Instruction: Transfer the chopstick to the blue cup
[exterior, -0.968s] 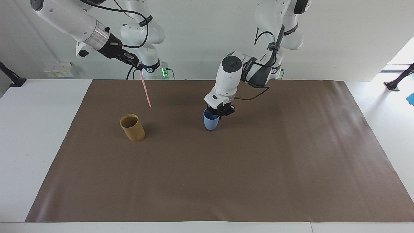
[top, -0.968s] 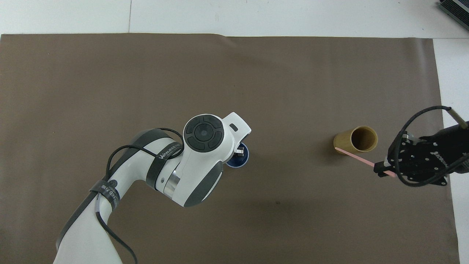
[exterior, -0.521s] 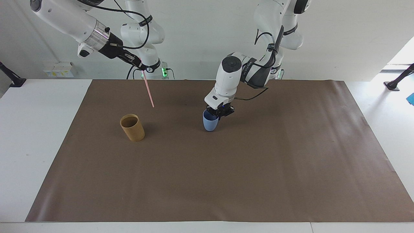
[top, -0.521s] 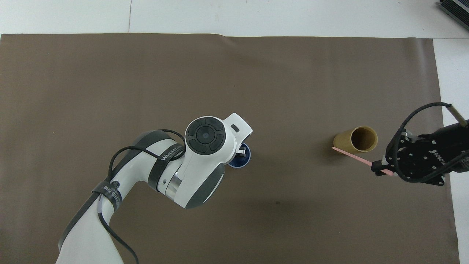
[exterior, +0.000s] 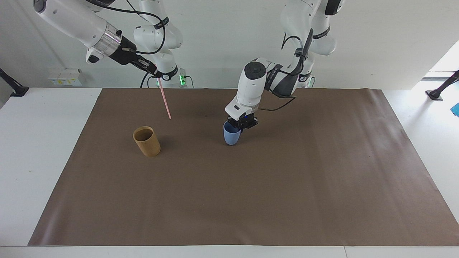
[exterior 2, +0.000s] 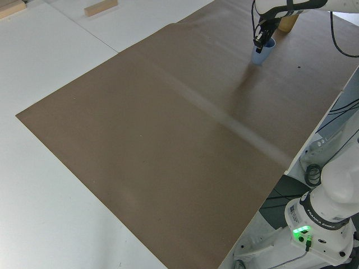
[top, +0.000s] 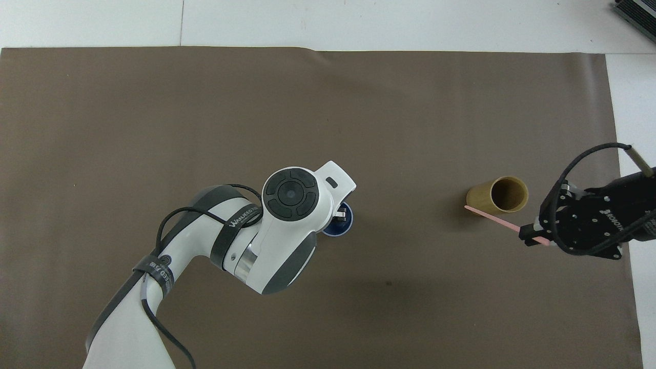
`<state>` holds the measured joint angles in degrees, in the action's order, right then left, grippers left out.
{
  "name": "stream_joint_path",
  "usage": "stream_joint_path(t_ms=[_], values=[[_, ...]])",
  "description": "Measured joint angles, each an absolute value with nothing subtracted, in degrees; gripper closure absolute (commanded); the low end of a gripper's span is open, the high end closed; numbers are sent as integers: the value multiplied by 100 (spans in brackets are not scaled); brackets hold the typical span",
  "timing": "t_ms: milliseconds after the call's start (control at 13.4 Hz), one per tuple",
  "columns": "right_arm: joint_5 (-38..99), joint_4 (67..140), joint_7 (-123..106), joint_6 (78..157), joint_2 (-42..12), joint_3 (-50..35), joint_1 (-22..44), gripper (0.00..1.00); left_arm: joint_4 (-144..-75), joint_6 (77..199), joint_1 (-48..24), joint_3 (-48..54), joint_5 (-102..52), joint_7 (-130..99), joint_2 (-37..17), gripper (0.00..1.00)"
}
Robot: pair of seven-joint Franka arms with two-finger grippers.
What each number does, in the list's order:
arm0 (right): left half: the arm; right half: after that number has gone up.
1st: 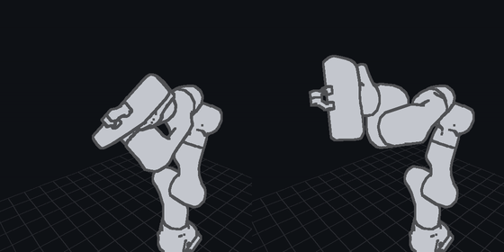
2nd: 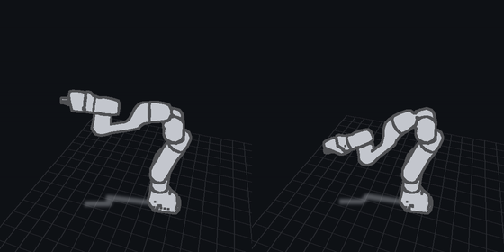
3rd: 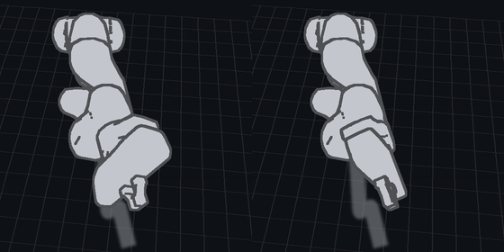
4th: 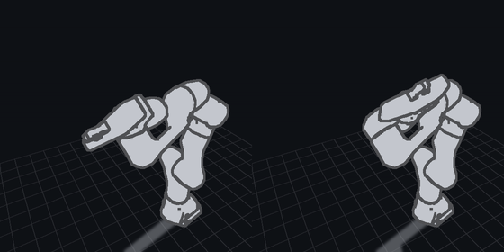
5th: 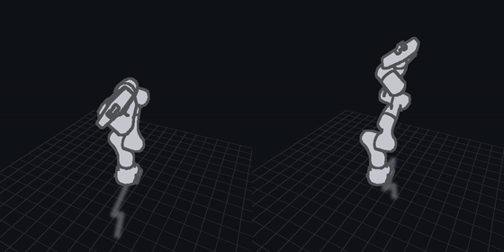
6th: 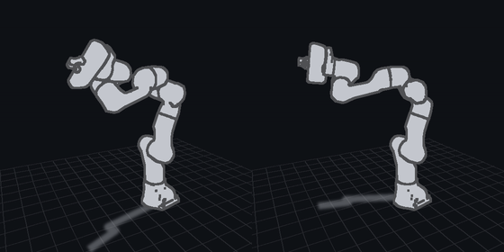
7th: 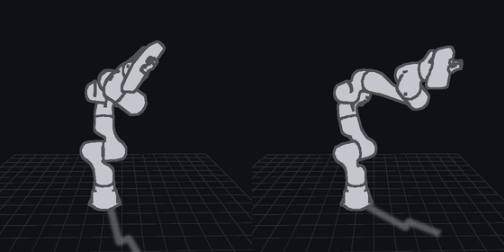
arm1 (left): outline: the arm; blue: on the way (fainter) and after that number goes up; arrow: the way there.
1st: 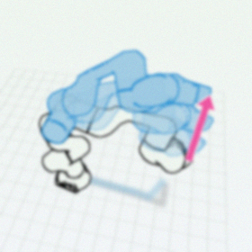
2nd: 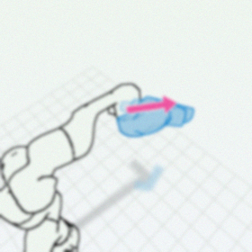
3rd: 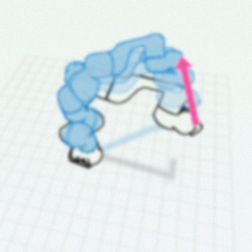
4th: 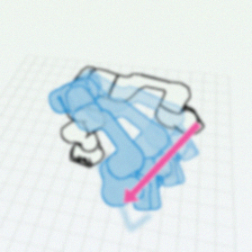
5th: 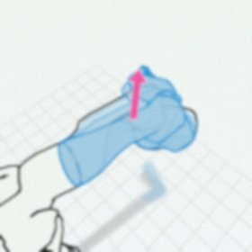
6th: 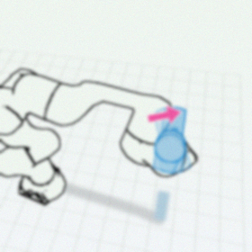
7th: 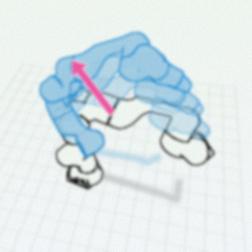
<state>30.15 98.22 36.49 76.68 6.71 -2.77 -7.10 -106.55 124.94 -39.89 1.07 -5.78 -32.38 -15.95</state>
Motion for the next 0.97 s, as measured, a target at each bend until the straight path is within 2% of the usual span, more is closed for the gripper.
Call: stream_joint_path(t_ms=[149,223,298,372,670,968], values=[[3016,9823,3650,7668,670,-277,-710,100,-10716,12559,-3989,106,-578,-3238,-1597,100],[3016,9824,3650,7668,670,-277,-710,100,-10768,12689,-3989,106,-578,-3238,-1600,75],[3016,9824,3652,7668,670,-275,-710,100,-10821,12816,-3989,102,-578,-3235,-1600,6],[3016,9826,3655,7668,670,-272,-711,100,-10835,12874,-3989,91,-578,-3221,-1603,0],[3098,9860,3693,7668,652,-249,-715,100,-10733,12836,-3982,36,-578,-3134,-1562,0],[3555,9862,4303,7675,643,-272,-709,100,-10042,11699,-3566,-72,-575,-2768,-1216,0]])
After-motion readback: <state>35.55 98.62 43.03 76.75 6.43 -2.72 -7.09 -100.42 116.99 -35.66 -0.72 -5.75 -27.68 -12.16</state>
